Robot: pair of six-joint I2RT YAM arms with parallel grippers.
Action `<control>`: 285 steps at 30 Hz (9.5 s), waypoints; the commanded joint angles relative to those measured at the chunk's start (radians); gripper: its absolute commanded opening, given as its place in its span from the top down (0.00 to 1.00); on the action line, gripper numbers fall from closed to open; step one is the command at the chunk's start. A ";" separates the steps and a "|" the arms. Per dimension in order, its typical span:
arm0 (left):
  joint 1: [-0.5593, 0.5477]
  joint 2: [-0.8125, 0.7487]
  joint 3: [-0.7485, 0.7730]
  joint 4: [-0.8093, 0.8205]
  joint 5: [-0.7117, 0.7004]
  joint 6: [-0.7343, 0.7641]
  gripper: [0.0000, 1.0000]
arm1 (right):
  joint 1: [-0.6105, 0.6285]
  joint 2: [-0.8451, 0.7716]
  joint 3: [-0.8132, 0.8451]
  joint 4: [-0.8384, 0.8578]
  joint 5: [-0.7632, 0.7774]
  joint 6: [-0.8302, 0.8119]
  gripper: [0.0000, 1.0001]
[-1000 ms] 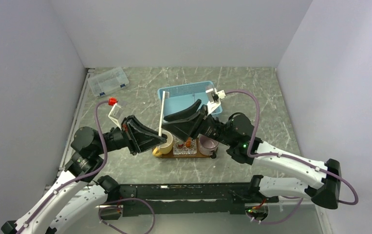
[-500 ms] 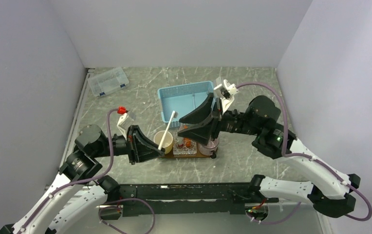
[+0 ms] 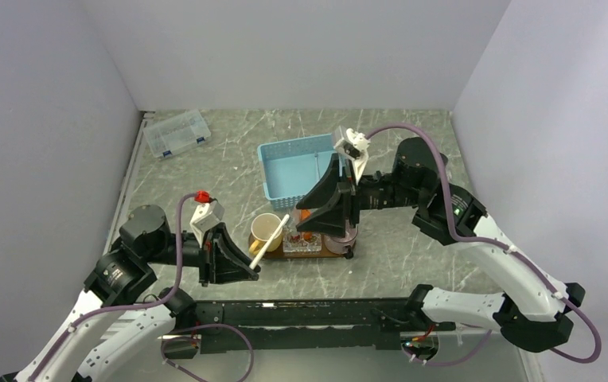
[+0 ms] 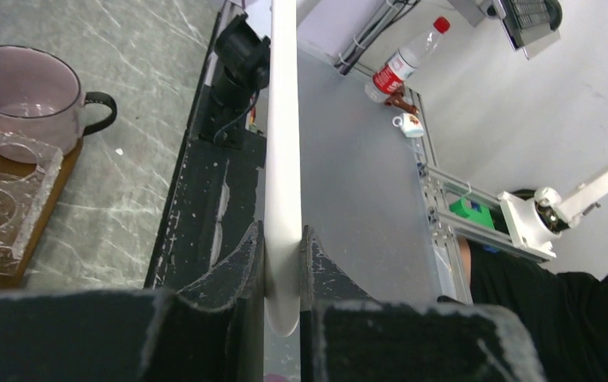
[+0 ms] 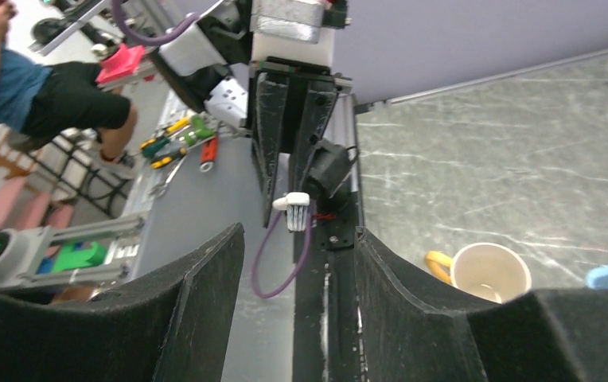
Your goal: Prepare toiletry sets of a toothbrush and toothpaste on the tray
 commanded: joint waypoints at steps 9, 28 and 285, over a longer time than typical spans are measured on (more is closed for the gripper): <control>-0.001 0.014 0.051 -0.106 0.089 0.100 1.00 | -0.004 0.031 -0.045 0.136 -0.180 0.107 0.45; -0.002 0.037 0.056 -0.139 0.078 0.126 1.00 | 0.061 0.073 -0.065 0.144 -0.142 0.097 0.64; 0.001 -0.031 -0.119 -0.120 -0.704 0.120 0.01 | -0.391 1.119 0.401 -0.149 0.739 -0.005 0.64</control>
